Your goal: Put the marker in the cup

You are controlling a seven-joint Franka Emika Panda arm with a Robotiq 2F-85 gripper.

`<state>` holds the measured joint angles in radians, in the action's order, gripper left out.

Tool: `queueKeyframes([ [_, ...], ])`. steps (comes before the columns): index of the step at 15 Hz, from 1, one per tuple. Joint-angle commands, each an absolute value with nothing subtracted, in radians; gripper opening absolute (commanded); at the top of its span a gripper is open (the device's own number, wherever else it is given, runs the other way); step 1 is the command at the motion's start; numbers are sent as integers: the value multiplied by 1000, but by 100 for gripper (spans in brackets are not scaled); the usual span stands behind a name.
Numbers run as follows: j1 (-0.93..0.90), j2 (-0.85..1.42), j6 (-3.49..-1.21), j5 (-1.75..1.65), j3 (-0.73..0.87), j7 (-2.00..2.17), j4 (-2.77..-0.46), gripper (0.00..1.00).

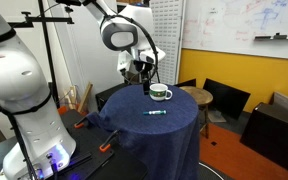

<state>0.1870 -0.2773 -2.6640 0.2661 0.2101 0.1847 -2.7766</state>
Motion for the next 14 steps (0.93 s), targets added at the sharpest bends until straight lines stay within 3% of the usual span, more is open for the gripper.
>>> queueKeyframes([
  [1, 193, -279, -2661, 266, 204, 185, -2775, 100],
  [14, 173, -60, -2683, 333, 208, 182, -2684, 100],
])
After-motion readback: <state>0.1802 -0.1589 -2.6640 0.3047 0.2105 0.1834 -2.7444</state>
